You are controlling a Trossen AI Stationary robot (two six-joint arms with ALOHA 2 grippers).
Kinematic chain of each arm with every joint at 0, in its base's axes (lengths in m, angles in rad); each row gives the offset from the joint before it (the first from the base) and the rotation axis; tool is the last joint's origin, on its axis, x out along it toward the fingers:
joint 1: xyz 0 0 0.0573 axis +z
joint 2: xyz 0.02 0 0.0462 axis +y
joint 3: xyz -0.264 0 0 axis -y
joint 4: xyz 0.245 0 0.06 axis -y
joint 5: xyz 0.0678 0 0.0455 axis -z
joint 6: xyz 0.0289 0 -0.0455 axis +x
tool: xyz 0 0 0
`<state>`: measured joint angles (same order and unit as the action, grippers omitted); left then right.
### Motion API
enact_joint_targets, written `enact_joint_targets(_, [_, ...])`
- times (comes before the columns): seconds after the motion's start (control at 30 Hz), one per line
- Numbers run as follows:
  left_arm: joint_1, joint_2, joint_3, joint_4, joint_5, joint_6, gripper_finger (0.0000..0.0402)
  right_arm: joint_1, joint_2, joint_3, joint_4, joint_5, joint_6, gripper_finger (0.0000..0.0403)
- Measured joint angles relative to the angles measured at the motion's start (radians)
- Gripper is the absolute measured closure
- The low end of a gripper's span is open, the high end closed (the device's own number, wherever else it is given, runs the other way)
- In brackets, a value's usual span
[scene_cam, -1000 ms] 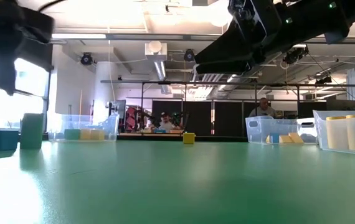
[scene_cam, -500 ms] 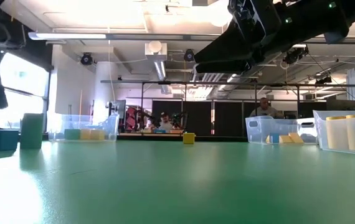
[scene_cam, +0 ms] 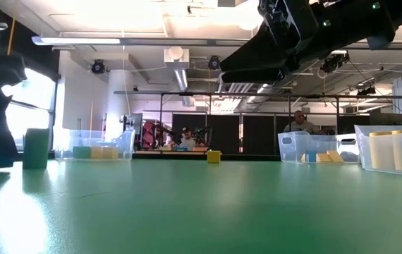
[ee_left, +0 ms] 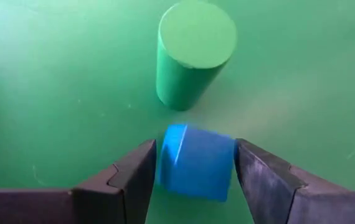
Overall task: Sort blocks by size
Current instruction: Put the blue cube block into the top left transparent bin
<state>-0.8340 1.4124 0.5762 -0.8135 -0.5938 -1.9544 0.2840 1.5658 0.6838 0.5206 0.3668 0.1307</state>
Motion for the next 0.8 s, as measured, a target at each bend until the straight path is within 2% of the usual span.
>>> enact_joint_targets(0.17, [0.003, 0.002, -0.041, 0.067, 0.013, 0.000, 0.0199, 0.000, 0.000, 0.000, 0.000, 0.000, 0.000, 0.0171])
enact_joint_targets(0.37, [0.003, 0.002, -0.047, 0.071, 0.031, 0.016, 0.0203, 0.000, 0.000, 0.000, 0.000, 0.000, 0.000, 0.0171])
enact_joint_targets(0.47, [0.003, 0.002, -0.047, 0.072, 0.041, 0.023, 0.0225, 0.000, 0.000, 0.000, 0.000, 0.000, 0.000, 0.0171])
enact_joint_targets(0.63, [0.003, -0.008, -0.016, 0.048, 0.127, 0.116, 0.0301, 0.000, 0.000, 0.000, 0.000, 0.000, 0.000, 0.0171])
enact_joint_targets(0.7, [0.003, -0.022, 0.018, 0.027, 0.172, 0.167, 0.0304, 0.000, 0.000, 0.000, 0.000, 0.000, 0.001, 0.0171])
enact_joint_targets(0.8, [0.010, -0.077, 0.083, 0.020, 0.164, 0.288, 0.0304, 0.000, 0.000, 0.000, 0.001, 0.000, 0.002, 0.0171])
